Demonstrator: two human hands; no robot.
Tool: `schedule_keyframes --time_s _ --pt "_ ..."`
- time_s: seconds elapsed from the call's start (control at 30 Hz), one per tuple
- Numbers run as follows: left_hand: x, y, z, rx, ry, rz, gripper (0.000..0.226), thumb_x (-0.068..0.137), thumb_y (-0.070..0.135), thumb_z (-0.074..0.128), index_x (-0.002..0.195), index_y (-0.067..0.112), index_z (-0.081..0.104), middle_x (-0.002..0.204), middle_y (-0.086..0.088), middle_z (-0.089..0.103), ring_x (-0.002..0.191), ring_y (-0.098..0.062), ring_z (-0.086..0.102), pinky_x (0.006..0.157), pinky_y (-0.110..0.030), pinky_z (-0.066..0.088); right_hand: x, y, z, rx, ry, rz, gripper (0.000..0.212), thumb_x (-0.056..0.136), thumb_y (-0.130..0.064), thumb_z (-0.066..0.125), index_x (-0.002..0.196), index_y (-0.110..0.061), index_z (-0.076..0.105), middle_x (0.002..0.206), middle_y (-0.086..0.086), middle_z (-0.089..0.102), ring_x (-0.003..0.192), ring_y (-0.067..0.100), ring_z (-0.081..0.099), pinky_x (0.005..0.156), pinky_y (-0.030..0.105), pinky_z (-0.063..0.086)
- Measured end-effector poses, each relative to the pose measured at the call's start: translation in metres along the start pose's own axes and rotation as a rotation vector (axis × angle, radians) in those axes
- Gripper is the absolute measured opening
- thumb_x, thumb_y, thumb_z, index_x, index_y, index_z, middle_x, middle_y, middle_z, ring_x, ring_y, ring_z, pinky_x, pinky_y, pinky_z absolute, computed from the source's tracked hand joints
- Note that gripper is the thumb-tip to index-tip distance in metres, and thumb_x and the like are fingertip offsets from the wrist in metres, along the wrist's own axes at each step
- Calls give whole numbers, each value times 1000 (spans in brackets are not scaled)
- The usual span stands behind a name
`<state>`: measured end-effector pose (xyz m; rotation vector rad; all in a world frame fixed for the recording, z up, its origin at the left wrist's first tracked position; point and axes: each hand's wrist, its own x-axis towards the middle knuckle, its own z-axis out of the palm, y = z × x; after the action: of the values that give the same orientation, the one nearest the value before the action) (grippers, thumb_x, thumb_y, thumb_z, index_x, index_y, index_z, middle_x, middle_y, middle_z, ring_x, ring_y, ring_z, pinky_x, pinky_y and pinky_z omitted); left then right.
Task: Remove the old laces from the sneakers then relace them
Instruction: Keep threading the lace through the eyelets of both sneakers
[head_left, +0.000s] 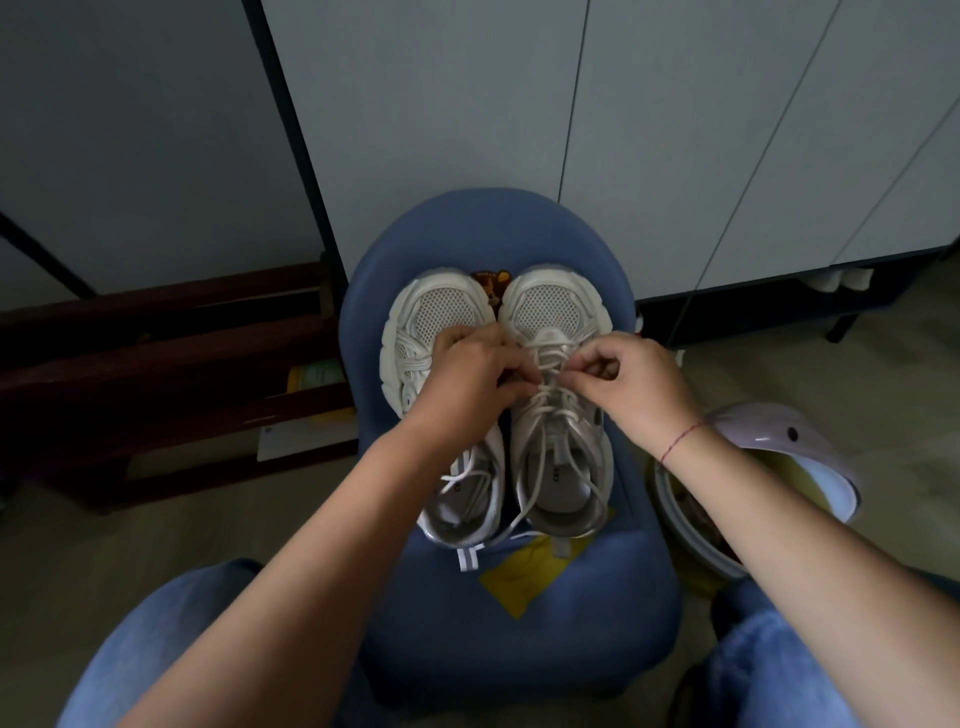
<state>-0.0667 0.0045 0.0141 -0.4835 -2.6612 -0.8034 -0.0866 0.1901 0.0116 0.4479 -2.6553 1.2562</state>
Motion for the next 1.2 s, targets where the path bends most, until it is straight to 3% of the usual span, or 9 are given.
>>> schedule_keyframes --time_s 0.13,0.37,0.53,0.63,0.83,0.9,1.07,1.2 --pt "-2 6 0 97 -13 -7 8 91 23 66 94 18 71 102 4 63 103 -13 52 92 -19 12 2 1 0 -35 -54 20 9 84 -17 69 78 -22 64 81 -9 60 74 6 56 63 9 38" --pt "-4 12 2 25 72 -78 10 87 12 61 83 17 54 74 1 62 80 -20 56 88 -16 16 -4 8 -3 41 -36 94 22 89 -15 62 73 -28 54 77 -9 61 76 13 60 68 29 47" --pt "-3 13 6 -3 85 -65 10 87 20 67 97 18 66 73 6 65 74 -15 59 97 -21 18 -4 -2 -2 0 -11 21 20 81 -12 73 80 -26 59 71 -10 60 63 3 55 59 6 41" --pt "-3 11 7 -18 101 -29 7 88 27 70 92 20 69 74 14 60 75 -9 56 94 -23 19 -5 -4 1 -33 22 -5 15 78 -15 76 79 -24 63 70 -12 61 62 0 55 61 10 42" --pt "-7 10 7 -6 191 -28 8 91 19 65 87 13 68 84 4 69 80 -7 47 89 -19 19 -6 -3 2 -111 -11 12 10 89 -17 63 80 -15 59 77 -6 58 71 10 54 57 8 33" --pt "-8 10 6 -15 192 -33 9 92 19 64 87 12 68 86 3 70 84 -12 53 90 -19 20 -7 -2 1 -88 -21 56 12 92 -16 58 81 -14 56 78 -5 57 73 10 52 55 8 32" --pt "-8 5 7 -64 169 -71 10 93 19 63 85 14 66 84 7 67 81 -12 59 97 -25 27 -7 3 -2 46 -58 148 18 94 -16 54 77 -20 54 72 -3 60 73 17 58 66 28 43" --pt "-6 4 8 -95 173 -84 9 92 20 65 84 15 66 78 17 59 74 -4 53 98 -28 32 -7 4 -5 140 -55 180 22 94 -14 55 74 -23 55 68 -2 61 67 15 58 70 32 46"
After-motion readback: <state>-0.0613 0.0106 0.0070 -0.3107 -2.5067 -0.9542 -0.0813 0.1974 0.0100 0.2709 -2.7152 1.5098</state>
